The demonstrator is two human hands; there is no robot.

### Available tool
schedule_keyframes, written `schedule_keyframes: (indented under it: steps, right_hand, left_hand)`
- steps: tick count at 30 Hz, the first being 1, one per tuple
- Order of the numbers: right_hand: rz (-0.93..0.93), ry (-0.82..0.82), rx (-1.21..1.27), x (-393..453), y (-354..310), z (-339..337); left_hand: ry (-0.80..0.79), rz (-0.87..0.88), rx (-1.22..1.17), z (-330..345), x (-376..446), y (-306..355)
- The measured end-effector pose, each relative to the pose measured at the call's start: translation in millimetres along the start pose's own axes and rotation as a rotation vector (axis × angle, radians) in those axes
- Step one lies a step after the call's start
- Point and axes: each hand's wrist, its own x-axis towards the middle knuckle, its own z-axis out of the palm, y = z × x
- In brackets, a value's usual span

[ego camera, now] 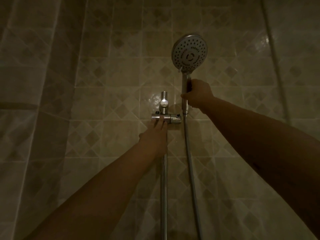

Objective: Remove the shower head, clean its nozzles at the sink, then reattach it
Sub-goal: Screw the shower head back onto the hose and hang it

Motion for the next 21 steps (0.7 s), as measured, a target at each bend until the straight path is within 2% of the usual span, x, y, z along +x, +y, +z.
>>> schedule_keyframes:
  steps: [9,16,21]
  right_hand:
    - [0.006,-0.018,0.048,9.3,-10.6,21.8]
    - [0.078,-0.031,0.085,4.8,9.2,35.3]
    - [0.056,-0.035,0.083,4.7,11.4,37.8]
  left_hand:
    - [0.017,0.087,0.048,10.7,13.3,-19.2]
    - [0.068,0.104,0.088,18.1,21.1,-23.2]
    - [0.083,0.087,0.057,17.6,15.9,-19.3]
